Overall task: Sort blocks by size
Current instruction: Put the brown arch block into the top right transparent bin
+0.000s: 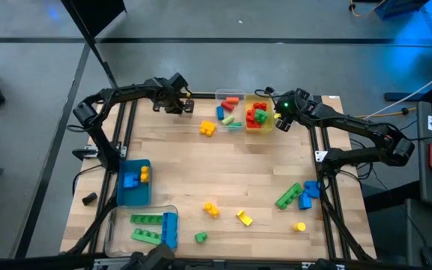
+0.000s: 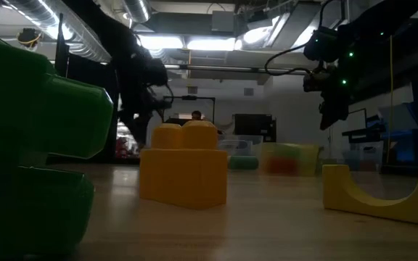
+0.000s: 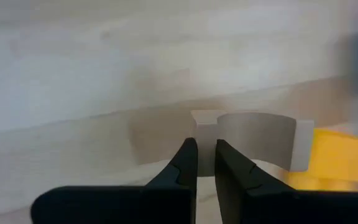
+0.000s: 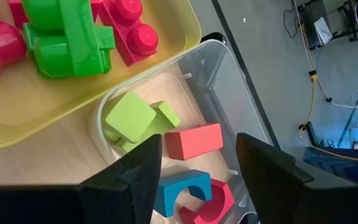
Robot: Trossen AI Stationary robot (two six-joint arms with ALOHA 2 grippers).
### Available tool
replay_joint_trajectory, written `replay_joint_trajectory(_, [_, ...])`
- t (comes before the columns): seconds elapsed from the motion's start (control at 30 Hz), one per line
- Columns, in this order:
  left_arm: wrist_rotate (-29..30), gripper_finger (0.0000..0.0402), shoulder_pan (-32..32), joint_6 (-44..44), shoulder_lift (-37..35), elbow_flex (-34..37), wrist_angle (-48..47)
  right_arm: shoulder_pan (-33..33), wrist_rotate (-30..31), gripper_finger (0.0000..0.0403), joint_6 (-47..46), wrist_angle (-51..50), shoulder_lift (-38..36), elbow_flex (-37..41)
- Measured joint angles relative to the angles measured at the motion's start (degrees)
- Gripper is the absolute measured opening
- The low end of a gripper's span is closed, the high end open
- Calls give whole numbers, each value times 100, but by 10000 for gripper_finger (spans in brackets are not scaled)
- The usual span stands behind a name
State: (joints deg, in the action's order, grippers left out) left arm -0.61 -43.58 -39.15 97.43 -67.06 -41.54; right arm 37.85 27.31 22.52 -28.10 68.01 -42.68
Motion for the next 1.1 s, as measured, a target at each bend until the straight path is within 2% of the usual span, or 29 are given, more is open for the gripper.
replay_joint_trajectory(0.2, [-549,15,113,114,-81,-391,242,0,0,209,6,11,0,0])
replay_joint_trajectory(0.37, [-1047,18,277,195,-83,-514,1147,0,-273,209,58,138,0,0])
replay_joint_trajectory(0.5, [-1169,18,420,195,-83,-525,1885,0,-1012,209,282,631,0,0])
replay_joint_trajectory(0.73, [-1188,20,663,380,-83,-525,2344,0,-2407,209,323,1894,0,0])
replay_joint_trajectory(0.97, [-1186,18,913,474,-83,-525,2644,-2,-4537,209,146,2794,0,-4])
replay_joint_trajectory(1.03, [-1186,20,979,473,-83,-525,2759,-26,-4888,209,143,2947,0,-4])
replay_joint_trajectory(1.1, [-1186,22,1048,473,-83,-525,2876,-146,-4962,209,140,3099,13,-4])
